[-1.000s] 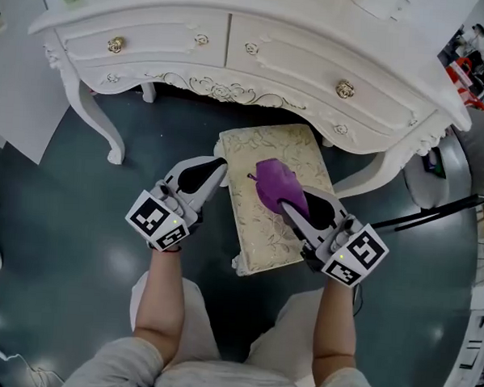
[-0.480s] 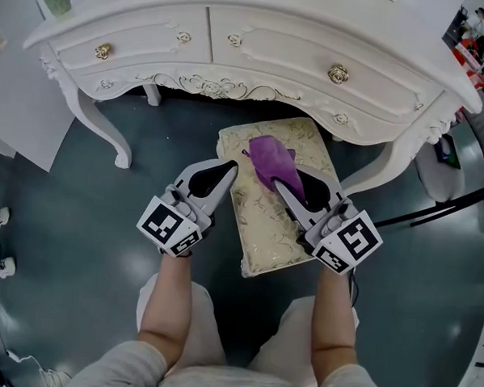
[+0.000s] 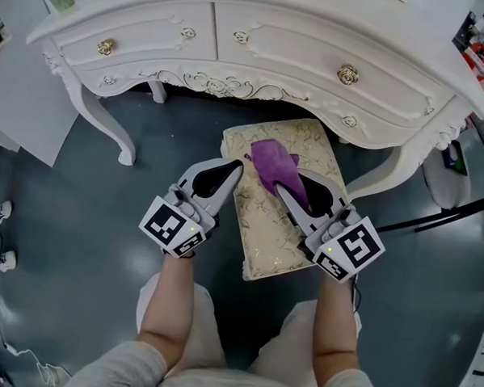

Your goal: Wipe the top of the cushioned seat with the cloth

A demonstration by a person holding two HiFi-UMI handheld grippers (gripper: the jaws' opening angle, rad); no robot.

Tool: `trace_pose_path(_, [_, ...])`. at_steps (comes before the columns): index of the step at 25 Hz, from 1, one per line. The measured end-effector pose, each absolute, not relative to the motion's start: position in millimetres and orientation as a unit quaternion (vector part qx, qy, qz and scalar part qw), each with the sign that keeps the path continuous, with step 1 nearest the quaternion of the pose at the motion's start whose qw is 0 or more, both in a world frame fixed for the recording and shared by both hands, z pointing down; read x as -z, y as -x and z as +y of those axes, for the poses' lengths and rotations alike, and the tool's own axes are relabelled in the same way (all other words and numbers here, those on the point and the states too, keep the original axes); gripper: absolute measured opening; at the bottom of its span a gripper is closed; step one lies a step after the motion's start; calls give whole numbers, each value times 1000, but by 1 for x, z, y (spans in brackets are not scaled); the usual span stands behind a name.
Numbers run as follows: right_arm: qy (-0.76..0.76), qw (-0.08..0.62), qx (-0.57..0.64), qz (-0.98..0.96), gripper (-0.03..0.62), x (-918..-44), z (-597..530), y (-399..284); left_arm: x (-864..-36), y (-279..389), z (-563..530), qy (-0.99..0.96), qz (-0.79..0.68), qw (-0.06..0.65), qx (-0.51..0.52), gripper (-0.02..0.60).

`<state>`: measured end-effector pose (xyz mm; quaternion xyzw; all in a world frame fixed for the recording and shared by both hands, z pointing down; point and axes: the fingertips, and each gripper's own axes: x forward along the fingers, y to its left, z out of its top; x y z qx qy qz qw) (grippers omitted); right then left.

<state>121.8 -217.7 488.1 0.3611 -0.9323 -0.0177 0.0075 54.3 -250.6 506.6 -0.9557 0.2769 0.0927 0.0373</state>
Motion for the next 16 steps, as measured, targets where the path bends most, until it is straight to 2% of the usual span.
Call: trace_pose_path(16, [-360,15,16,-933,100,-492,-218,-119,-514,-61,-249,961,260,36,-82,14])
